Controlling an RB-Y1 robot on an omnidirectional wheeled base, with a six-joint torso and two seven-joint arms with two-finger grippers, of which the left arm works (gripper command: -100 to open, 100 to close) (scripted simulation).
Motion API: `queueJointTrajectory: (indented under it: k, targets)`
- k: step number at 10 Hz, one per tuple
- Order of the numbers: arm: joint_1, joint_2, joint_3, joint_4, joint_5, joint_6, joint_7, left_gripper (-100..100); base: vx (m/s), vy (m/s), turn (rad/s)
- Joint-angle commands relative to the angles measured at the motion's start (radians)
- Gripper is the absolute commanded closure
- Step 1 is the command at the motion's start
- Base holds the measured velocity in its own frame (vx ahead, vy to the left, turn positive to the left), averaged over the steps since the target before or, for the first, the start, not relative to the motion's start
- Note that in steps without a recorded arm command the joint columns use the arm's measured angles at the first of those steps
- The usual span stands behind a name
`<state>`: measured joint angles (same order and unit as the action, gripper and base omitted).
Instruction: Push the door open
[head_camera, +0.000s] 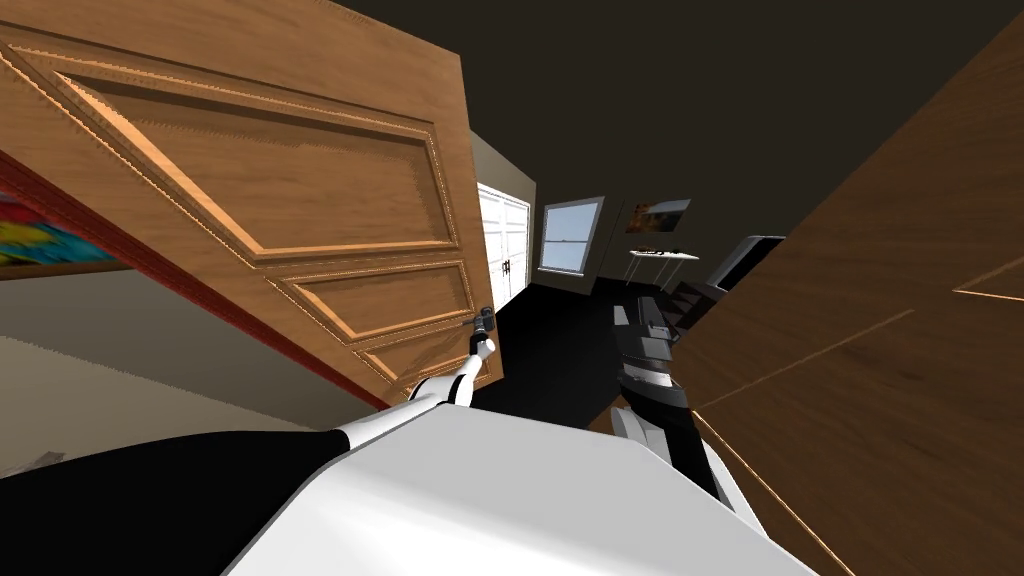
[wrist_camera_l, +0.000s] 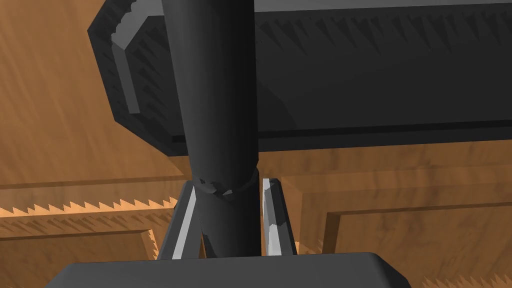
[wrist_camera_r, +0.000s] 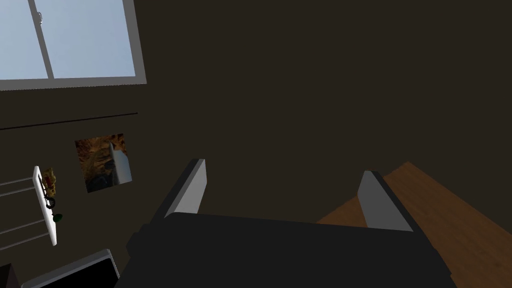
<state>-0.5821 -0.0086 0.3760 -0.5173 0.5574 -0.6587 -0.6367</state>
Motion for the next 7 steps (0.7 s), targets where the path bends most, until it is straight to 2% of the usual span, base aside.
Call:
queueJointTrajectory:
  k: [1,2,3,4,6,7]
  targets:
    - [-0.008,-0.014,0.021,-0.006,0.019,-0.025,-0.029,100,0.114,0.027,0.000]
    - [-0.012,-0.027,0.029,0.000,0.028,-0.034,-0.041,100,0.115,0.026,0.008]
    - [-0.010,-0.020,0.021,0.005,0.021,-0.027,-0.027,100,0.053,0.011,-0.004]
    - [-0.012,0.008,0.040,0.003,0.039,-0.044,-0.049,100,0.109,0.032,-0.023]
    - [-0.012,0.008,0.040,0.052,0.039,-0.044,-0.049,100,0.109,0.009,0.012]
    - [-0.013,0.026,0.059,0.002,0.056,-0.060,-0.069,100,0.127,0.008,0.004]
